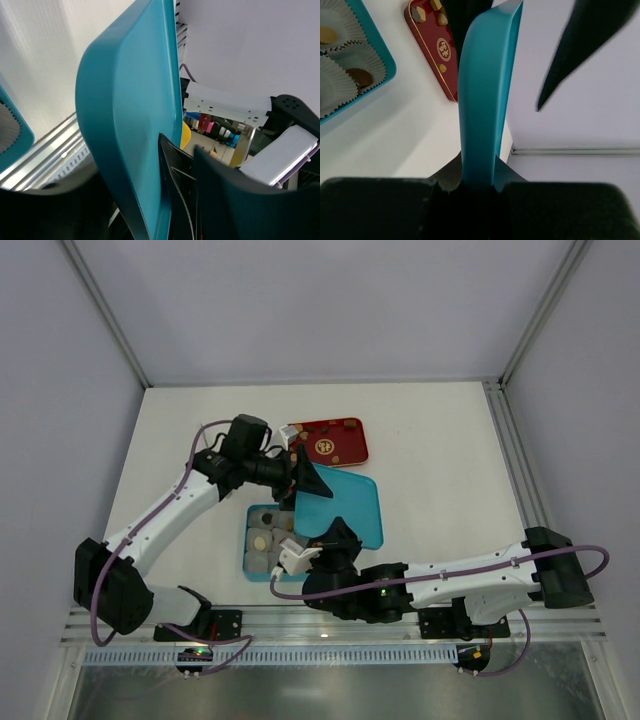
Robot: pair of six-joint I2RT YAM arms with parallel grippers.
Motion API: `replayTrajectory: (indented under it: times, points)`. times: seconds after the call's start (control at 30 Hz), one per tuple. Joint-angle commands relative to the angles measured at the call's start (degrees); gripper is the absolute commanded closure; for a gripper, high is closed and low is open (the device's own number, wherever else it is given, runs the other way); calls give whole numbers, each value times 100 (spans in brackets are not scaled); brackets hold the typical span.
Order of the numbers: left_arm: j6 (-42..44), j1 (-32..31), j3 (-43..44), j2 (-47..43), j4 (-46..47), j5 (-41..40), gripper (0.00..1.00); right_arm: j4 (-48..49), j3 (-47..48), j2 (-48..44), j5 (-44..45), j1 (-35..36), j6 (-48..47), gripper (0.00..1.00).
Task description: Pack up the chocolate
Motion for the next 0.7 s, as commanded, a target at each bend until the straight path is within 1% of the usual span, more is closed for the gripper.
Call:
replayTrajectory:
  times: [0.0, 0.1, 0.2, 0.37, 0.4, 0.5, 0.57, 0.6, 0.63, 0.67]
  points:
    - [214, 25, 339, -199, -88, 97, 33, 247, 34, 14, 242, -5, -191, 96]
    - [329, 77, 427, -252, -97, -61, 19, 221, 16, -65, 278, -5, -165, 96]
    - [425, 226, 471, -296, -141, -193, 14, 116, 34, -153, 322, -14, -77, 96]
    - [891, 499, 480, -366, -623, -623, 12, -60, 34, -250, 453, -5, 98, 96]
    - [970, 560, 480, -393, -729, -938, 11, -121, 34, -250, 462, -5, 142, 96]
    - [1242, 736, 488, -568, -984, -1439, 11, -402, 60, -302, 471, -5, 467, 96]
    - [1453, 903, 576, -700, -1169, -1731, 11, -815, 174, -337, 410, -23, 922, 96]
    - [1515, 1121, 698, -735, -1309, -1941, 11, -982, 235, -346, 270, -32, 1143, 96]
    - [1568, 1237, 778, -771, -1397, -2056, 11, -1349, 297, -373, 182, -40, 1327, 96]
    - [1638, 1359, 883, -832, -1476, -2179, 11, -1526, 428, -434, 94, -84, 1730, 96]
